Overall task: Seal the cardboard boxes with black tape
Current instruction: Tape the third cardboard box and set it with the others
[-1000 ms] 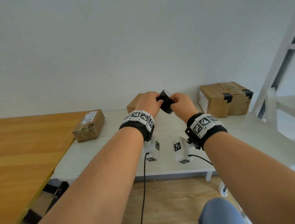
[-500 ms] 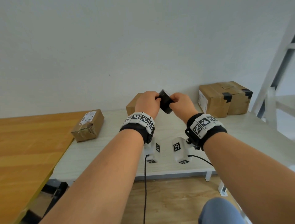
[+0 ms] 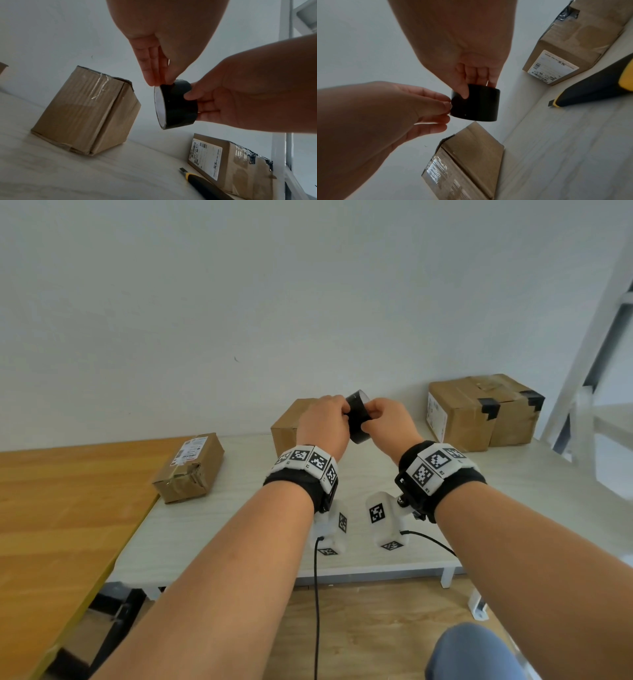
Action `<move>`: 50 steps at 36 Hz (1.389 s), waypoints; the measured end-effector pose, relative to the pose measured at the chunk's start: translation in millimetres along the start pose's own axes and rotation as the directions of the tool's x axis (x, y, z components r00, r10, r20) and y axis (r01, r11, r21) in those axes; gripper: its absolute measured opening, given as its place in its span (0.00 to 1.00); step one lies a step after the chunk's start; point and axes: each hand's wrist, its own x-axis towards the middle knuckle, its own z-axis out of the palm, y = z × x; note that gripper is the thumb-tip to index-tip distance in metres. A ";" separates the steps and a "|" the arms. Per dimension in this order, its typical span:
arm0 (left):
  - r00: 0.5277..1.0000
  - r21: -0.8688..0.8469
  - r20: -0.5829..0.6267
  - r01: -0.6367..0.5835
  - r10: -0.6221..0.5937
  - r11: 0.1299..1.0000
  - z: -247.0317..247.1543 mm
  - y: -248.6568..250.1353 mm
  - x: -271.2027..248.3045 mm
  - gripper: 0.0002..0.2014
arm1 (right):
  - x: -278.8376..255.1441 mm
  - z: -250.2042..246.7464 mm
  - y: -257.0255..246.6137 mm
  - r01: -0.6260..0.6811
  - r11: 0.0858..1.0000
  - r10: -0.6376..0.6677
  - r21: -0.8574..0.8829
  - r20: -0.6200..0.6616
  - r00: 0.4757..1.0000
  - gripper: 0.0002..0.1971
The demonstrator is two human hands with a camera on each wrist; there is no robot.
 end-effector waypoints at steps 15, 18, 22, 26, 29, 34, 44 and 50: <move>0.999 -0.005 0.001 -0.038 0.038 0.999 2.6 0.0 0.7 0.11 | -3.2 2.3 4.9 0.018 1.000 -0.017 -0.012 0.057 0.998 0.14; 0.999 0.000 -0.011 -0.032 0.032 0.999 1.6 0.6 0.8 0.11 | -3.3 3.5 6.9 0.014 1.000 -0.013 -0.020 0.060 0.998 0.14; 0.999 -0.024 -0.043 0.002 -0.003 1.000 0.5 -0.2 2.7 0.12 | -3.1 3.9 8.5 0.018 0.999 -0.016 -0.043 0.068 0.998 0.16; 0.997 -0.048 -0.073 0.035 -0.038 0.998 -1.4 -2.1 5.7 0.09 | -2.8 3.4 9.7 0.034 0.998 -0.029 -0.058 0.084 0.996 0.16; 0.996 -0.034 -0.080 0.040 -0.043 0.999 -1.8 -1.3 6.5 0.08 | -1.8 3.8 9.7 0.037 0.997 -0.031 -0.075 0.082 0.996 0.17; 0.999 0.074 -0.049 0.020 -0.016 0.997 -0.6 0.8 8.5 0.09 | -1.0 5.4 11.5 0.042 0.995 -0.035 -0.091 0.081 0.996 0.18; 0.996 0.240 0.061 -0.078 0.065 0.968 1.6 -0.1 2.1 0.10 | -3.6 1.8 18.5 0.104 0.990 -0.089 -0.096 0.145 0.985 0.16; 0.991 0.240 0.109 -0.098 0.073 0.966 0.4 -1.2 2.9 0.10 | -3.2 1.2 18.8 0.094 0.991 -0.079 -0.091 0.153 0.985 0.15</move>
